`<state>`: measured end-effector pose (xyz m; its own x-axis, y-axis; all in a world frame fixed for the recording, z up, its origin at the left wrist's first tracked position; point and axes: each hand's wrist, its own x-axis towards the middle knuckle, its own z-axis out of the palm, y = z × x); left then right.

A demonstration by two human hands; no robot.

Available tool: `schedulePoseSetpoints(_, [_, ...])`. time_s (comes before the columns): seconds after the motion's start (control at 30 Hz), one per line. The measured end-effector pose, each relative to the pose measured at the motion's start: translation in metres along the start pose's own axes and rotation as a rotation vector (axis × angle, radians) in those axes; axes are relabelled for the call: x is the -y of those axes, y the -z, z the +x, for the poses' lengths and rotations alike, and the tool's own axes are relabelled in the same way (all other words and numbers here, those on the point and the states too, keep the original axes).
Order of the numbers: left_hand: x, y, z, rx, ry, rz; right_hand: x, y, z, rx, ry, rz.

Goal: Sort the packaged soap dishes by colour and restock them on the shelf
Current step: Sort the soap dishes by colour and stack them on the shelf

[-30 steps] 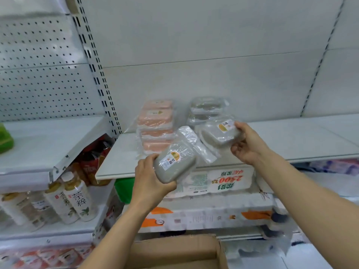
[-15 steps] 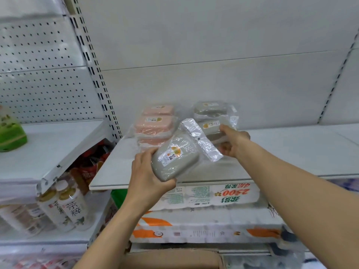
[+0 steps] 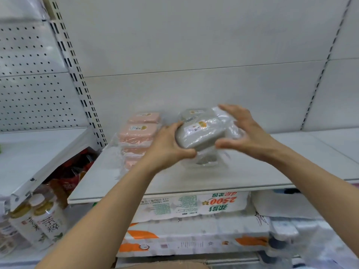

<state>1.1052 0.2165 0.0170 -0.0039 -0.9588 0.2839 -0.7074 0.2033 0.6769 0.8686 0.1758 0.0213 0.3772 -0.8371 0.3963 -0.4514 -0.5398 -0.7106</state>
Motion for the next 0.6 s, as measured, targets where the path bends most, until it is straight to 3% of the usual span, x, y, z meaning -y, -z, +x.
schedulePoseSetpoints(0.03, [-0.007,-0.001,0.014,0.021,-0.013,-0.028,0.002,-0.001,0.005,0.075,0.063,-0.150])
schedulePoseSetpoints(0.1, [-0.017,0.001,0.038,0.046,-0.031,-0.079,-0.001,-0.003,0.019,0.044,0.118,-0.313])
schedulePoseSetpoints(0.2, [-0.022,0.000,0.059,-0.051,0.009,-0.162,-0.012,-0.007,0.041,-0.145,0.056,-0.291])
schedulePoseSetpoints(0.27, [-0.014,-0.011,0.057,-0.147,0.088,-0.213,-0.022,-0.014,0.051,-0.177,-0.007,-0.273])
schedulePoseSetpoints(0.43, [0.030,-0.065,0.024,-0.147,0.271,-0.272,-0.046,-0.035,0.057,0.022,-0.069,-0.415])
schedulePoseSetpoints(0.6, [0.046,-0.097,0.019,-0.176,0.365,-0.337,-0.059,-0.044,0.060,0.085,0.051,-0.588])
